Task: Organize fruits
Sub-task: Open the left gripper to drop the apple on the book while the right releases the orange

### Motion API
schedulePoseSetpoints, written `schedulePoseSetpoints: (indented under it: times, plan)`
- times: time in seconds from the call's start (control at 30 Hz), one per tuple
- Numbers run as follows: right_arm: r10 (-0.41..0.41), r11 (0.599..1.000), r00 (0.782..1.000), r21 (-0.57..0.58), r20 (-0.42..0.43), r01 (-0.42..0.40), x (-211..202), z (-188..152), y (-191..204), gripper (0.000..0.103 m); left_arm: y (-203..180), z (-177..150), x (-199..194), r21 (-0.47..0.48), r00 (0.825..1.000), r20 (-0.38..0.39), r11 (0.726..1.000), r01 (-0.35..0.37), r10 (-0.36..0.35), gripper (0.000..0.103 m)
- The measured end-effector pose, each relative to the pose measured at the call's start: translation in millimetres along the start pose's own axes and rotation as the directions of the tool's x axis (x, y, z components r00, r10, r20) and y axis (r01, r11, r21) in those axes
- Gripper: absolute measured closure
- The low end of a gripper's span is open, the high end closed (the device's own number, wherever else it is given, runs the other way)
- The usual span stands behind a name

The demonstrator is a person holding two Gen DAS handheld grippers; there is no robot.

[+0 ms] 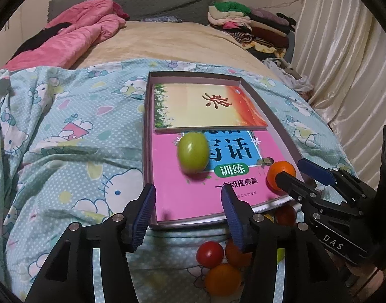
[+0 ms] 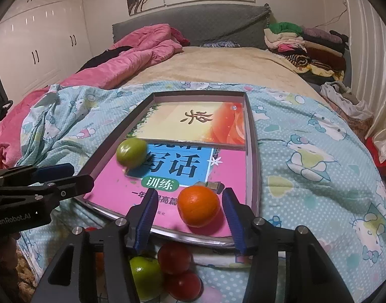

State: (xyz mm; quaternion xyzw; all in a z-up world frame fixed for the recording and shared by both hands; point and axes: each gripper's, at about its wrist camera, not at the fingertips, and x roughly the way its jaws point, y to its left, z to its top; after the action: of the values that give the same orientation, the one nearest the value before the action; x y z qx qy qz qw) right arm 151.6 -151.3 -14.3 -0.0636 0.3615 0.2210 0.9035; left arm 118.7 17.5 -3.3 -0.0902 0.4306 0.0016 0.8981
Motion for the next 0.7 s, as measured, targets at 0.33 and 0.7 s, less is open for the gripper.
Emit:
schedulePoseSetpoints:
  times: [0.33, 0.7]
  plan:
    - [-0.002, 1.000, 1.000, -0.008, 0.029, 0.002, -8, 1, 2, 0.044, 4, 2, -7, -0.009, 1.000, 0.018, 1.000, -0.020, 0.020, 0.039]
    - [0.003, 1.000, 0.998, -0.027, 0.060, -0.002, -18, 0, 8, 0.033, 6, 4, -15, -0.014, 0.998, 0.044, 0.999, -0.038, 0.038, 0.032]
